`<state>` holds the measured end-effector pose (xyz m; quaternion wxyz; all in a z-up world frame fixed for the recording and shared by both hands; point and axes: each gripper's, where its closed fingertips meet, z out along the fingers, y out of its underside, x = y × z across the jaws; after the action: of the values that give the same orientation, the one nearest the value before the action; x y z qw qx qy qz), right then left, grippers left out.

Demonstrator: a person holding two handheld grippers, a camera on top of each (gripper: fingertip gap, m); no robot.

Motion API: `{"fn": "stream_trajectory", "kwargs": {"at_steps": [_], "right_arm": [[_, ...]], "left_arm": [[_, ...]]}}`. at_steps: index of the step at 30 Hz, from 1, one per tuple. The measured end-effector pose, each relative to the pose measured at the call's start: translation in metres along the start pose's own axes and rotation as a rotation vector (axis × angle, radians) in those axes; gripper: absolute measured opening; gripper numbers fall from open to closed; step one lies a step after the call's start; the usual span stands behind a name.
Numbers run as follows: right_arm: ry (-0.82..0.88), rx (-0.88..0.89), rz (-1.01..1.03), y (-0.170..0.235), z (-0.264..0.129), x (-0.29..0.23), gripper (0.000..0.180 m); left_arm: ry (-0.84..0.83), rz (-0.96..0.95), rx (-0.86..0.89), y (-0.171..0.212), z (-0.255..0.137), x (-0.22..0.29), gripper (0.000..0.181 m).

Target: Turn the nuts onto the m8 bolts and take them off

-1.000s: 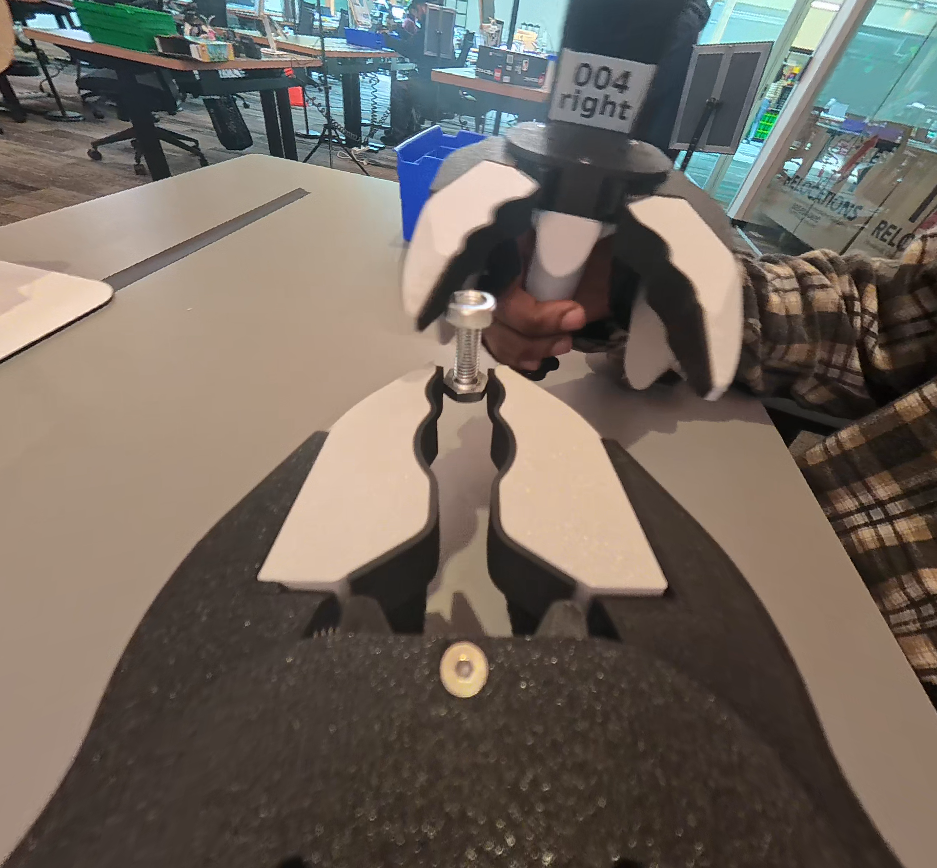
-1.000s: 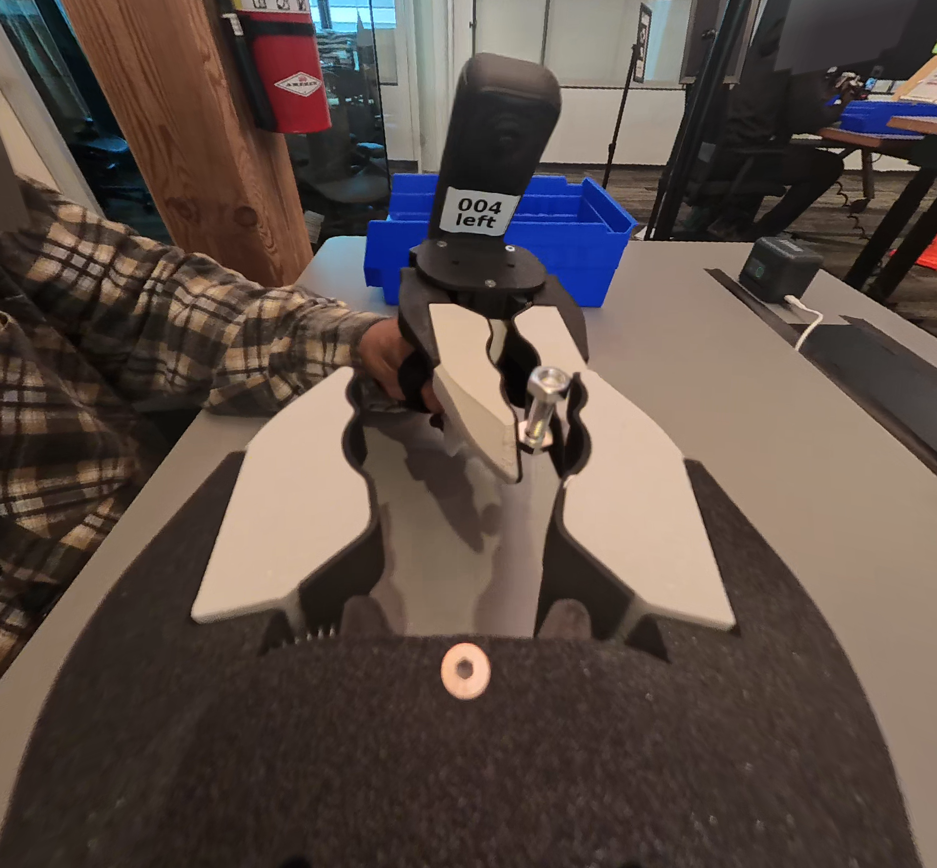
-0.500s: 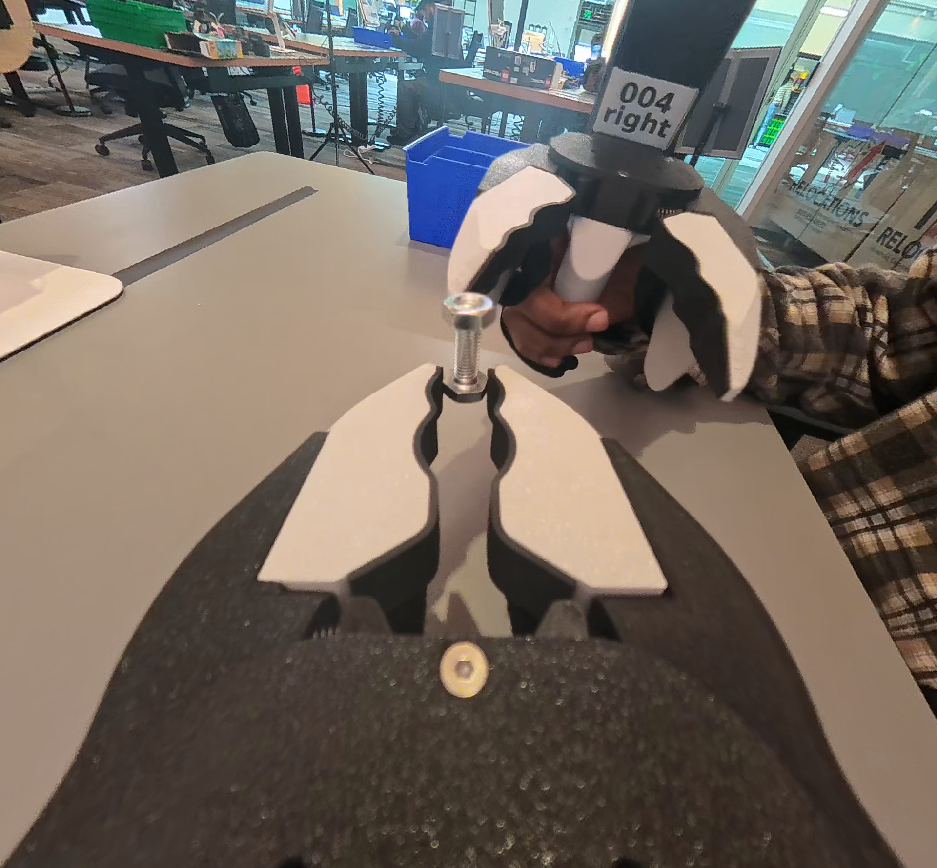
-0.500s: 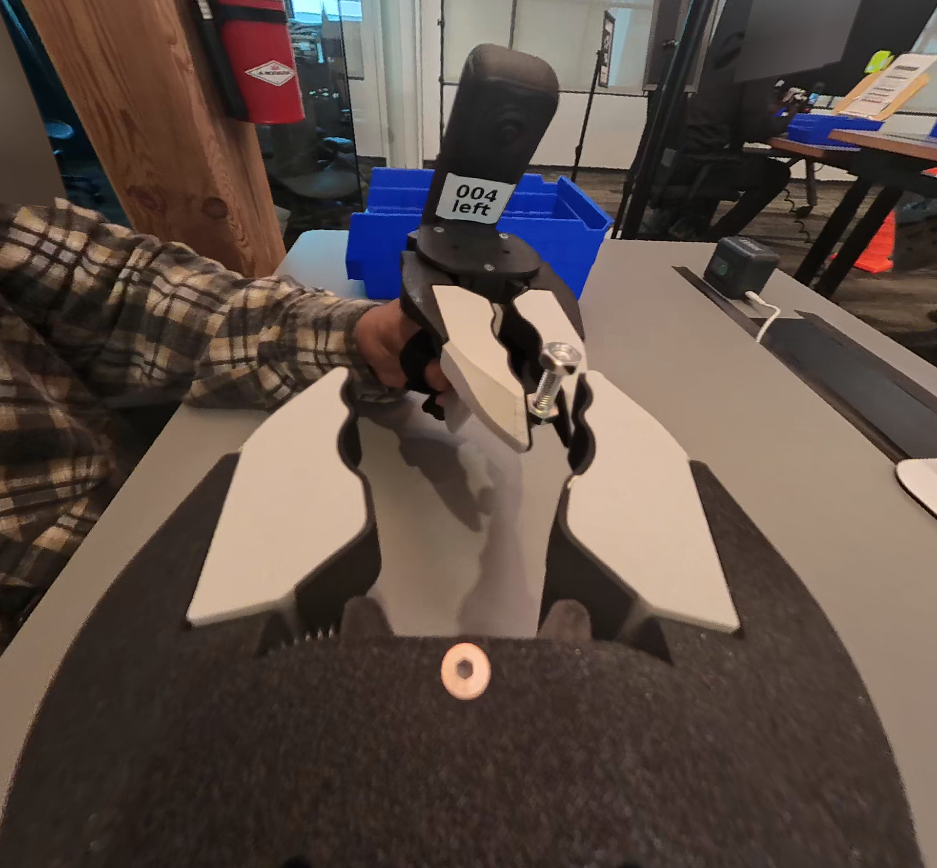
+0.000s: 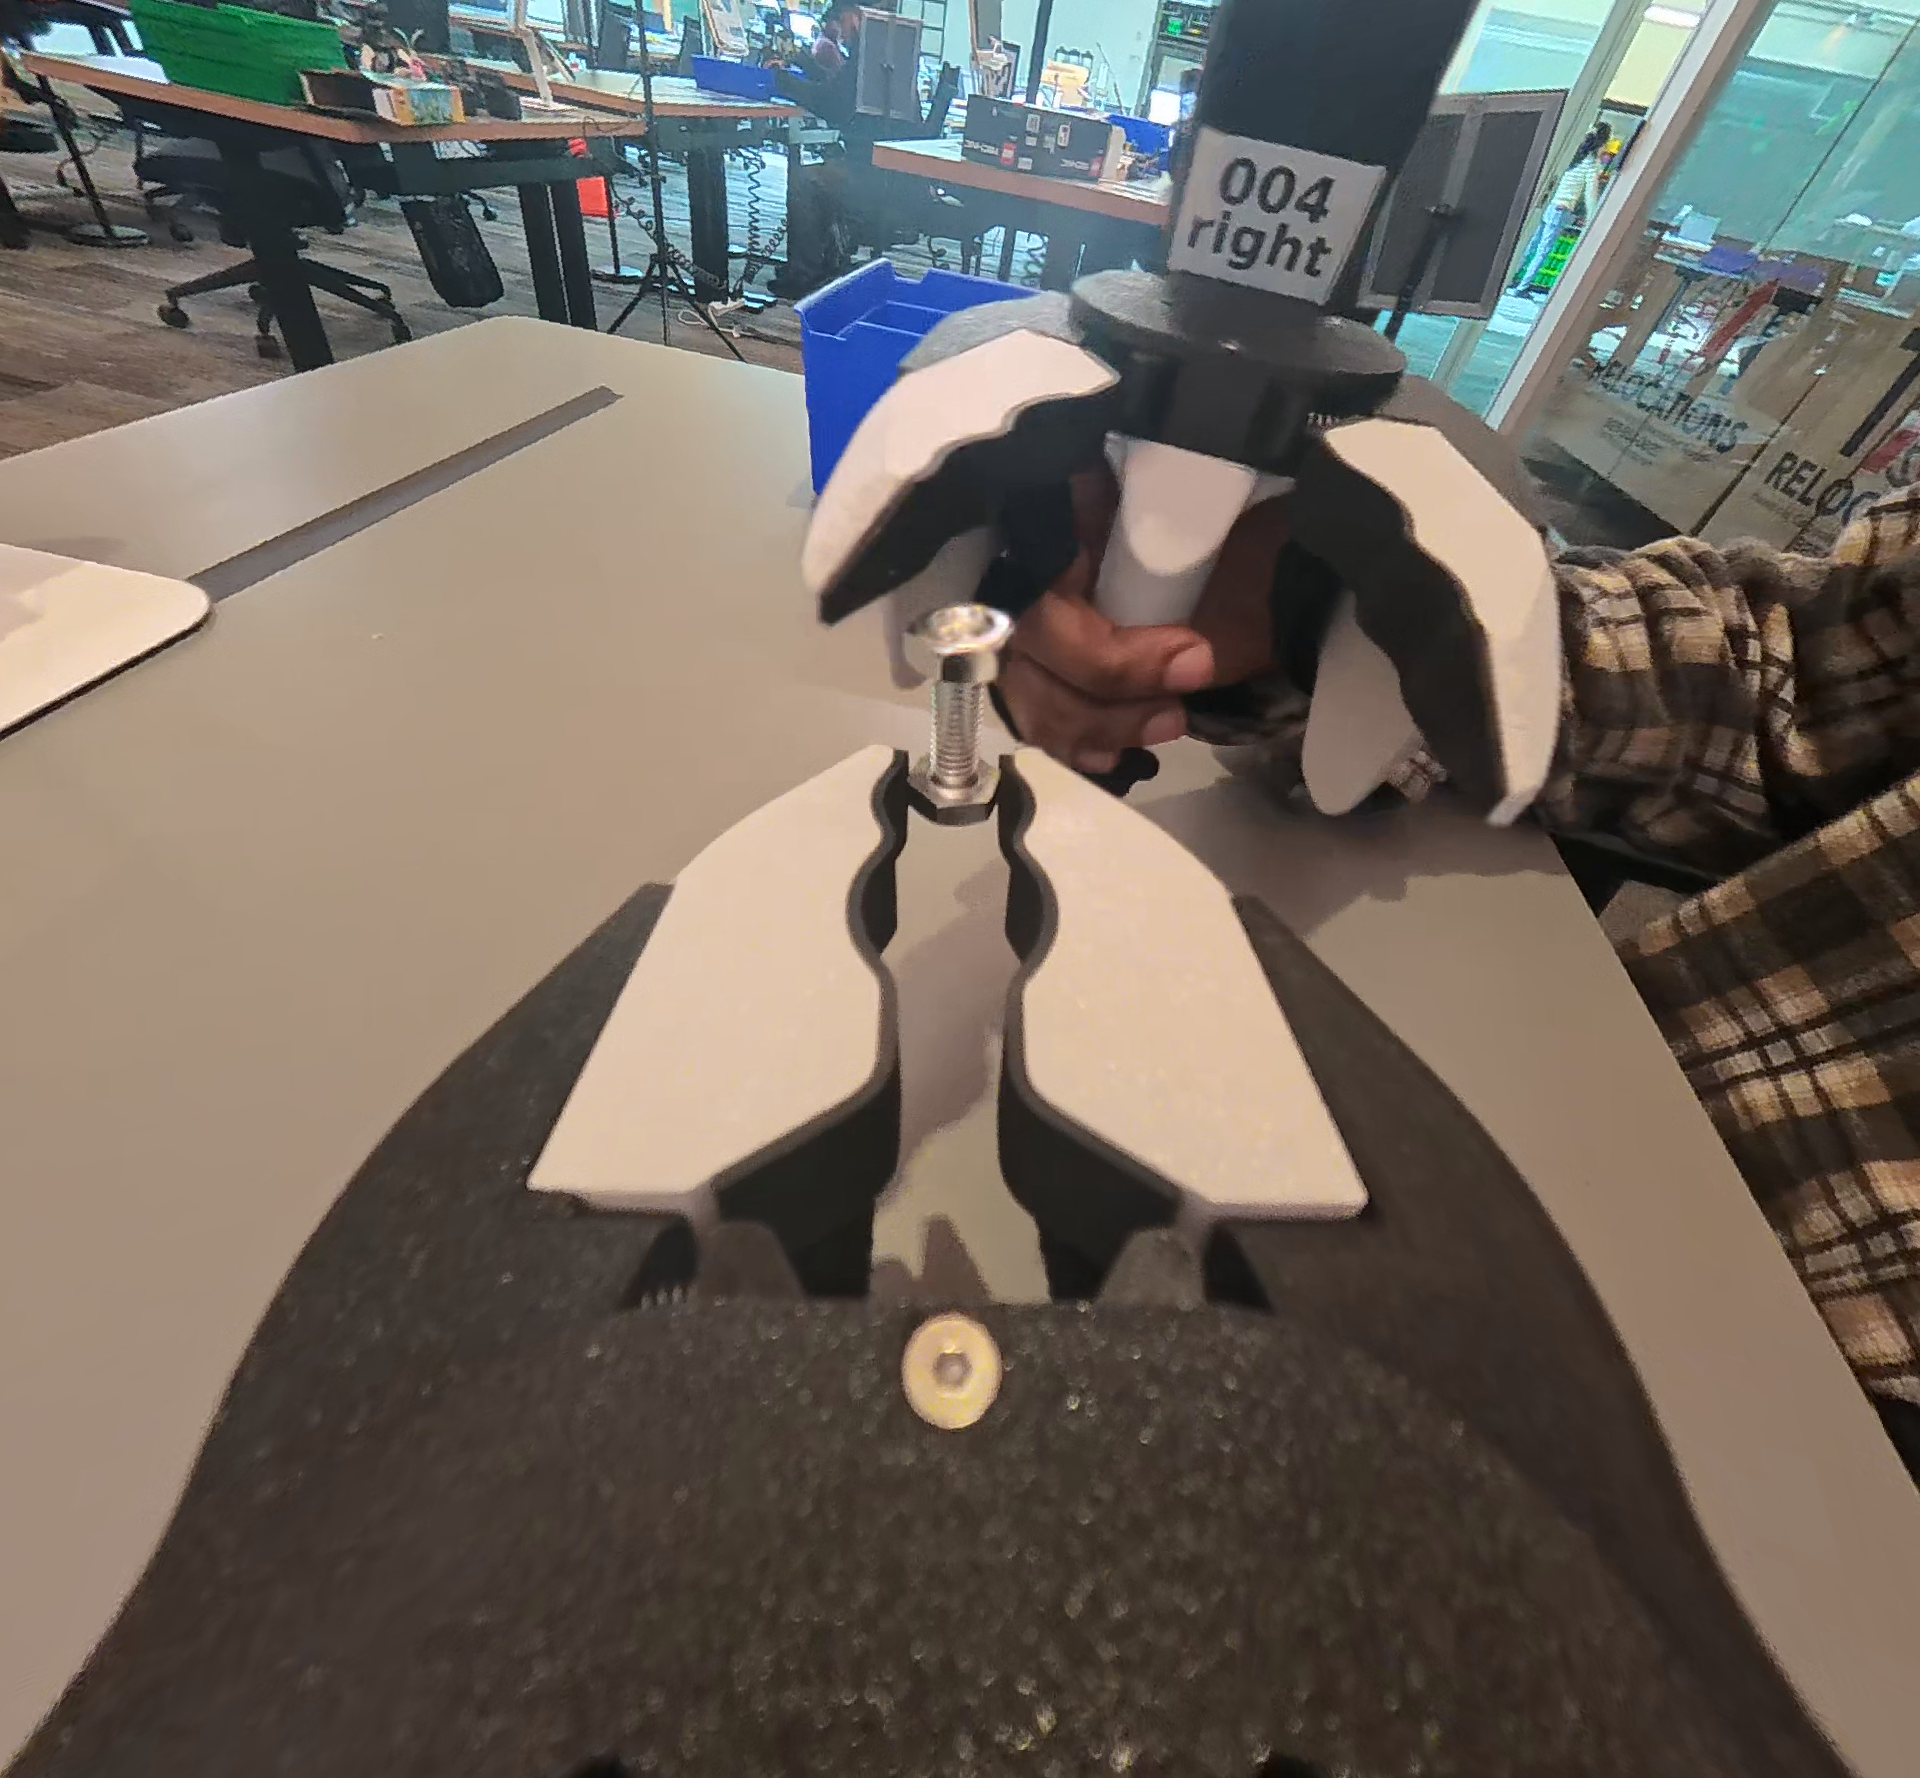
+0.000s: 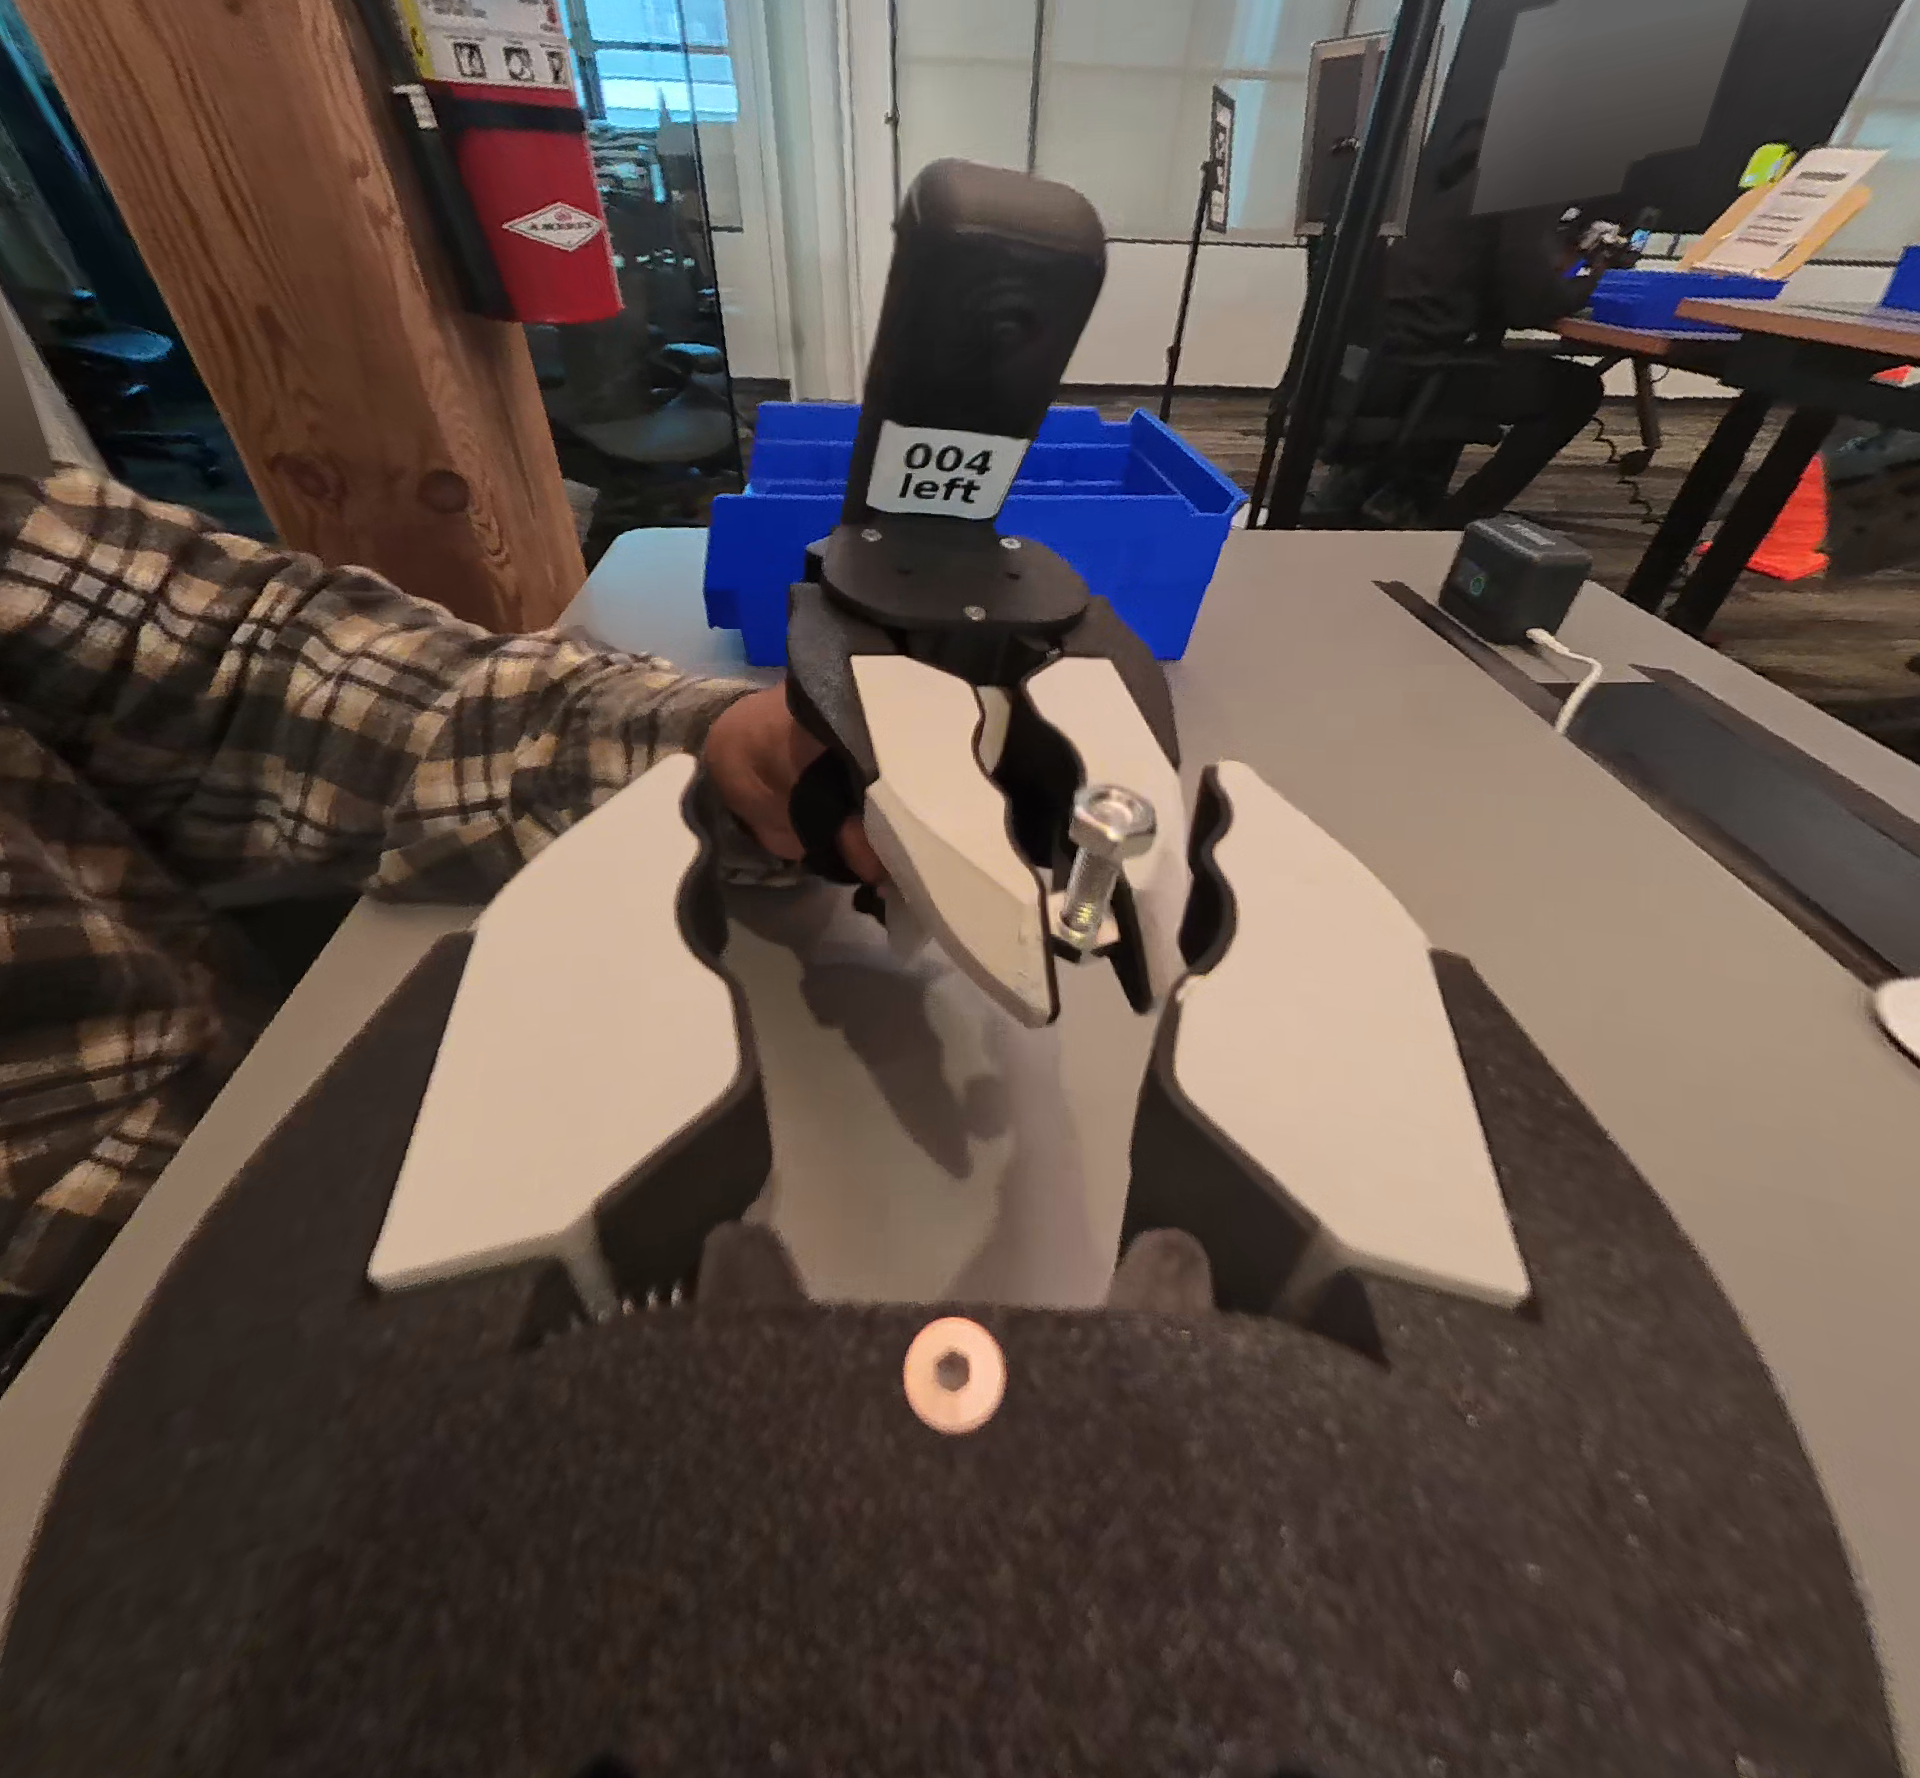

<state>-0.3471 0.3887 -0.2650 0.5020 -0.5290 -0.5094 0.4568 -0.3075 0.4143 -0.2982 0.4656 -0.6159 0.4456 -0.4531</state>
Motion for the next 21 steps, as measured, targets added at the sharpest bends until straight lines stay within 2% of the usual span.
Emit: {"fn": "stream_trajectory", "kwargs": {"at_steps": [3,7,14,17,21], "right_arm": [[-0.022,-0.025,-0.011,0.005,0.003,-0.008,0.090],[0.011,-0.015,-0.031,0.003,-0.009,-0.009,0.083],[-0.005,-0.033,-0.035,0.006,0.004,-0.008,0.089],[0.018,-0.024,-0.061,0.005,-0.010,-0.010,0.078],[0.039,-0.001,-0.021,0.003,-0.007,0.001,0.084]], "left_arm": [[-0.008,-0.003,-0.001,0.000,-0.001,-0.001,0.016],[-0.016,-0.013,0.010,-0.002,-0.004,-0.004,0.016],[-0.003,-0.008,-0.001,-0.001,0.000,0.001,0.016],[-0.017,-0.023,0.002,-0.001,-0.004,-0.004,0.016],[0.007,-0.022,-0.011,0.001,-0.001,0.000,0.016]]}}
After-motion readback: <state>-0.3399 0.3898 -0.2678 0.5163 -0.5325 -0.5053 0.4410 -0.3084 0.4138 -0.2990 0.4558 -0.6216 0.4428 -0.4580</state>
